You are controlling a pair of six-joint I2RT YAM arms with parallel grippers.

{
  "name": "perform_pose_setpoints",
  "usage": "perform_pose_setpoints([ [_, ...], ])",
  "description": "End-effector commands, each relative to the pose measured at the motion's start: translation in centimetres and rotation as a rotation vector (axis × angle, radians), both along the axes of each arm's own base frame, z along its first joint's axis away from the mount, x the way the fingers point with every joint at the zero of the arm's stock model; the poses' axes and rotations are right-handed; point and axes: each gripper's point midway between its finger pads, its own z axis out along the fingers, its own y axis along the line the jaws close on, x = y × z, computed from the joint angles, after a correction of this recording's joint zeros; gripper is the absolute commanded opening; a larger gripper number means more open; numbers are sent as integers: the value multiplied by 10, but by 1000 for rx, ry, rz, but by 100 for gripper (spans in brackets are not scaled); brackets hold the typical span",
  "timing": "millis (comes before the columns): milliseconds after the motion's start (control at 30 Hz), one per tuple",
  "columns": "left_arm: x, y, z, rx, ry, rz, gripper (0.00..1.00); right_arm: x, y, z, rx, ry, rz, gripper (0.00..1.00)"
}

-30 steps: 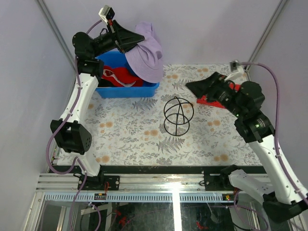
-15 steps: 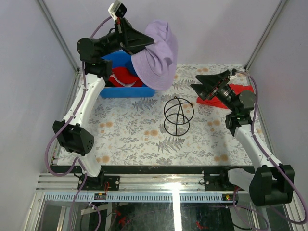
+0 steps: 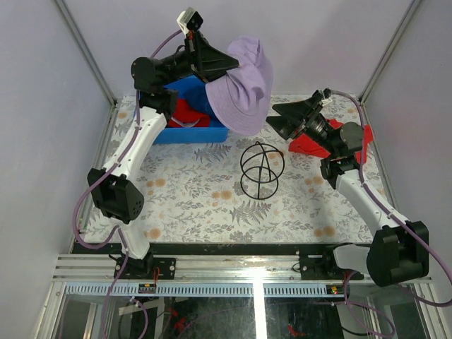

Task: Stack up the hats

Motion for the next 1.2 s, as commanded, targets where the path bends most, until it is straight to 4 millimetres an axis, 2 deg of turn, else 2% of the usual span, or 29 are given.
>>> perform_pose_setpoints([
  [0, -13, 1, 15, -53, -71, -4, 0, -4, 5, 34, 16, -135, -5, 77],
  [133, -14, 1, 12, -60, -66, -11, 0, 4, 12, 38, 20, -146, -2, 76],
  [233, -14, 1, 9, -55, -61, -11, 0, 8, 16, 40, 33, -144, 1, 68],
  [267, -13, 1, 6, -52, -58, -10, 0, 9, 16, 40, 35, -141, -2, 61],
  [400, -12, 0, -9, -20, -52, -3, 0, 8, 15, 38, 40, -128, -6, 20],
  [433, -10, 1, -17, -2, -41, 3, 0, 6, 15, 37, 38, -120, -2, 14],
  [533, -5, 7, -40, 63, -29, 43, 0, -3, 11, 31, 15, -101, -4, 5],
  [700, 5, 18, -96, 196, 19, 122, 0, -17, -8, -1, -73, -27, -36, 3],
  [900, -3, 17, -154, 295, 30, 150, 0, -36, -14, -52, -162, 60, -36, 2],
  [1033, -5, 7, -184, 342, 1, 149, 0, -39, -15, -82, -199, 109, -40, 1],
  [1167, -9, -7, -201, 362, -3, 124, 0, -42, -19, -95, -223, 128, -50, 0],
])
